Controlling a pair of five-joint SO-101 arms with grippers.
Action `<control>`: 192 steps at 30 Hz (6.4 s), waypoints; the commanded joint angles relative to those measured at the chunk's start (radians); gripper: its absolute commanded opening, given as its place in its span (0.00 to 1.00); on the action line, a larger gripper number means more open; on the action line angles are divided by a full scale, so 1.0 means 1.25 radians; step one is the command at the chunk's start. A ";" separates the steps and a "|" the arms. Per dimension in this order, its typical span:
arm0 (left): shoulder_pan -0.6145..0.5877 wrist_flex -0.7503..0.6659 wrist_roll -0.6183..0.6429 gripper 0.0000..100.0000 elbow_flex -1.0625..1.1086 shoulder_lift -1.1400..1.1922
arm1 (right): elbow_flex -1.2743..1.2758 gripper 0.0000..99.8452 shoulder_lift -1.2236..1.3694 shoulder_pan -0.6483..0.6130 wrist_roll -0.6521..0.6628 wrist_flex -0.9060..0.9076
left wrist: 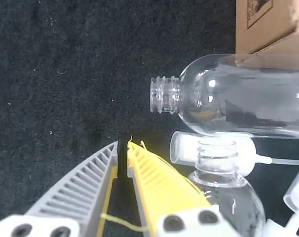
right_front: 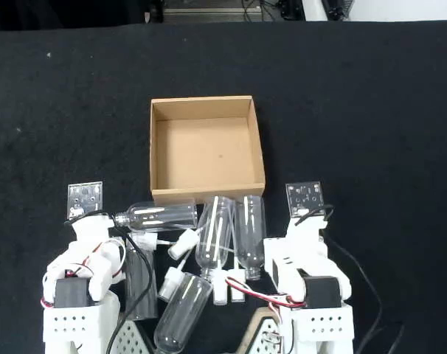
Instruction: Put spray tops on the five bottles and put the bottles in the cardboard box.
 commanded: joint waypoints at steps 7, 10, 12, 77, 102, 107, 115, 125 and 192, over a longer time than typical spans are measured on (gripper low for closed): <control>-0.007 0.006 0.004 0.03 0.017 -0.006 | -0.003 0.01 -0.079 0.012 0.006 0.004; -0.007 0.006 0.004 0.03 0.017 -0.006 | -0.003 0.01 -0.079 0.012 0.006 0.004; -0.004 0.006 0.004 0.03 0.017 -0.006 | -0.003 0.01 -0.079 0.012 0.006 0.004; 0.226 0.188 -0.074 0.23 -0.660 0.912 | -0.003 0.01 -0.079 0.012 0.006 0.004; 0.191 -0.001 -0.090 0.24 -0.473 0.922 | -0.003 0.01 -0.079 0.012 0.006 0.004; 0.191 0.006 -0.093 0.24 -0.476 0.913 | -0.003 0.01 -0.079 0.012 0.006 0.004; 0.177 0.023 -0.097 0.14 -0.504 0.913 | -0.003 0.01 -0.079 0.012 0.006 0.004; -0.111 0.029 -0.097 0.12 -0.635 0.912 | -0.003 0.01 -0.079 0.012 0.006 0.004; -0.233 0.004 -1.150 0.27 -0.527 0.912 | -0.003 0.01 -0.079 0.016 0.006 0.004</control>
